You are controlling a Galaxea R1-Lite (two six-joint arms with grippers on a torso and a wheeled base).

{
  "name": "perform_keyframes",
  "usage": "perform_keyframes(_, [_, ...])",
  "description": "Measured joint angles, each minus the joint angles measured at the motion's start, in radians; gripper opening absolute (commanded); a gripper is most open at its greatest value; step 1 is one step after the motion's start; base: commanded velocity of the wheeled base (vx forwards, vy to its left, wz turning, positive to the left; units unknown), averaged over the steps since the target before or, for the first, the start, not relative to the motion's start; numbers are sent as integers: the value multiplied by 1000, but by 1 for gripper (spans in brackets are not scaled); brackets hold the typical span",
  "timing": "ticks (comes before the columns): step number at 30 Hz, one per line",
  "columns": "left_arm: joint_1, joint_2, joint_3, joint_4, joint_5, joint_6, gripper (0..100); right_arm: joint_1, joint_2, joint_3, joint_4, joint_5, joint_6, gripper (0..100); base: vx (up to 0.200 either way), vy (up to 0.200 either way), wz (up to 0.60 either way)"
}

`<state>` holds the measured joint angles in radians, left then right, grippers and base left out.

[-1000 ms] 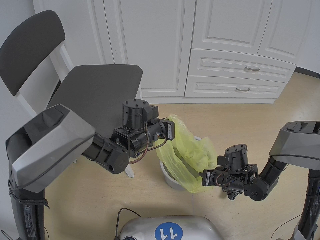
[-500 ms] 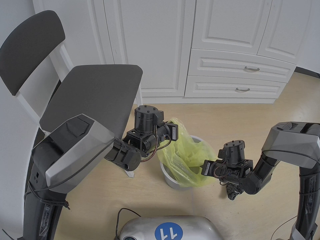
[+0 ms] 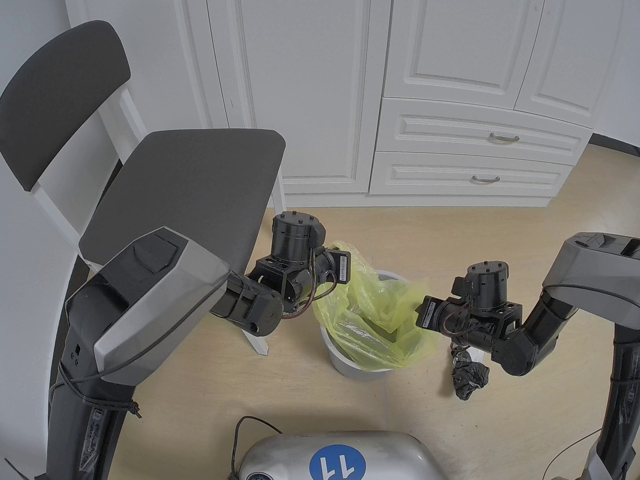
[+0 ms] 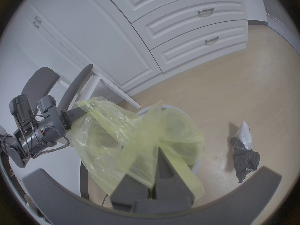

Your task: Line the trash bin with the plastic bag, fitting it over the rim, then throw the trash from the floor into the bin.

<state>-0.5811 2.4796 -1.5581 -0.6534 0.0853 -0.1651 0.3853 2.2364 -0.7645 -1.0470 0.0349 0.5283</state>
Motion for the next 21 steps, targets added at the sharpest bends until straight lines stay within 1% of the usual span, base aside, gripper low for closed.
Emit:
perform_keyframes(3, [-3,-16,-3,3,12,1,0,-3,-22,6,27,0,-14,0,0,0,0])
perform_keyframes(8, [-18,-44,3,11,36,2,0,-15,-71,8,154,1,-40,0,0,0,0])
perform_keyframes(12, [-30,-73,5,54,46,2,0,-21,-132,4,239,2,-47,0,0,0,0])
perform_keyframes(16, [-30,-77,-16,78,48,-1,0,-18,-166,5,260,3,-50,0,0,0,0])
perform_keyframes(21, [-23,-40,-31,74,53,-4,0,-12,-156,4,258,3,-51,0,0,0,0])
